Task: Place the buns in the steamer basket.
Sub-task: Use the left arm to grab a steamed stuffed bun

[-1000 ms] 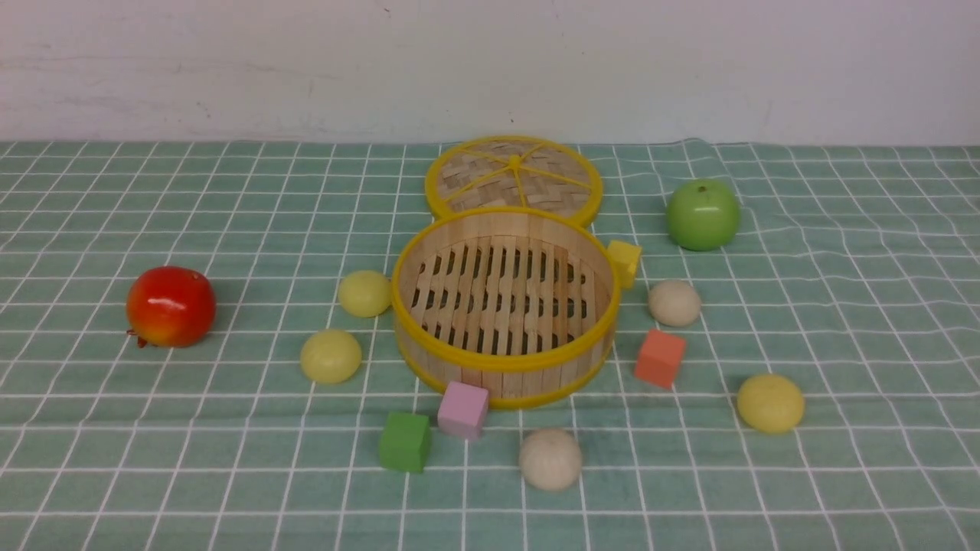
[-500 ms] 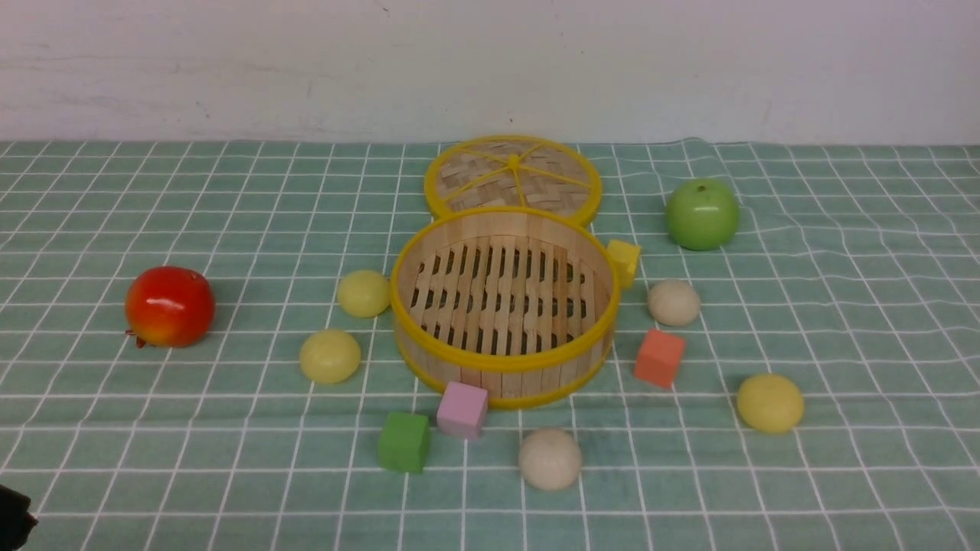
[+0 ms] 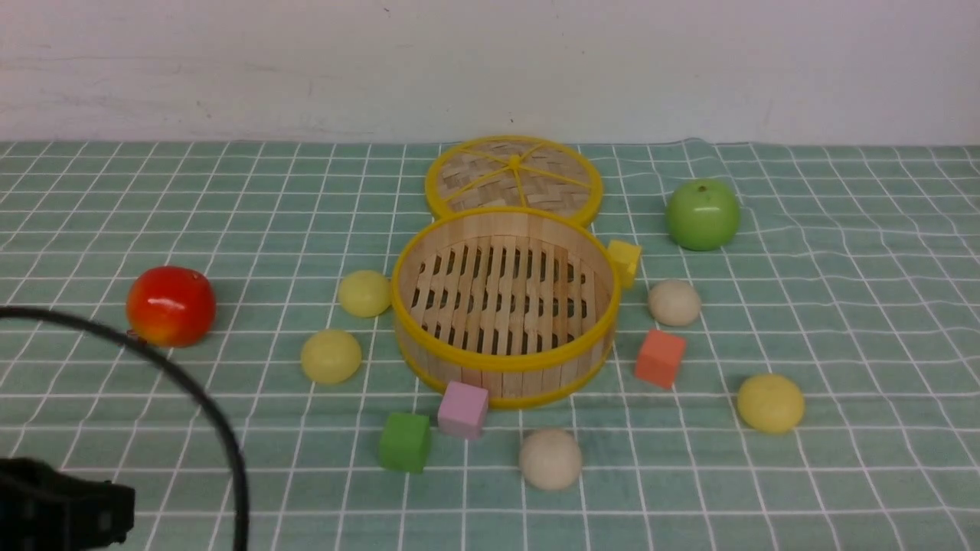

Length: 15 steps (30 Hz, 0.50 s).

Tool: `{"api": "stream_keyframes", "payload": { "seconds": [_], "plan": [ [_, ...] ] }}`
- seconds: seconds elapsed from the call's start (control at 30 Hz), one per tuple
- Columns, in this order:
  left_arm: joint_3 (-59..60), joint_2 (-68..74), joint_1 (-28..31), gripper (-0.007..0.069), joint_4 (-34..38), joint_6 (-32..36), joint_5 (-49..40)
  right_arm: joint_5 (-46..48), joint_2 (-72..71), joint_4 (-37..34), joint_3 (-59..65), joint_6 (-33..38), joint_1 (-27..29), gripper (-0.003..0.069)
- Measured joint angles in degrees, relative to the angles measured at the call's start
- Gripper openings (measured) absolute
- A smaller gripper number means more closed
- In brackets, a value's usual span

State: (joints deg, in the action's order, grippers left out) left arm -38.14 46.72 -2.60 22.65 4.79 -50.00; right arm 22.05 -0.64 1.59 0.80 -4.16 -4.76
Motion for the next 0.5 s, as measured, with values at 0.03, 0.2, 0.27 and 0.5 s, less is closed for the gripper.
{"api": "stream_keyframes", "payload": {
  "seconds": [0.03, 0.2, 0.27, 0.5],
  "plan": [
    [-1.5, 4.1, 0.0, -0.0014, -0.1, 0.3, -0.2, 0.0, 0.0, 0.0, 0.0, 0.0, 0.0, 0.0239],
    [-8.6, 20.6, -3.2, -0.0014, 1.7, 4.6, 0.6, 0.0, 0.0, 0.0, 0.0, 0.0, 0.0, 0.0239],
    [-11.2, 24.8, -7.0, -0.0014, 1.9, 5.6, 1.1, 0.0, 0.0, 0.0, 0.0, 0.0, 0.0, 0.0239],
    [-23.7, 39.1, -11.7, -0.0014, -1.3, 2.1, 2.9, 0.0, 0.0, 0.0, 0.0, 0.0, 0.0, 0.0239]
  ]
}}
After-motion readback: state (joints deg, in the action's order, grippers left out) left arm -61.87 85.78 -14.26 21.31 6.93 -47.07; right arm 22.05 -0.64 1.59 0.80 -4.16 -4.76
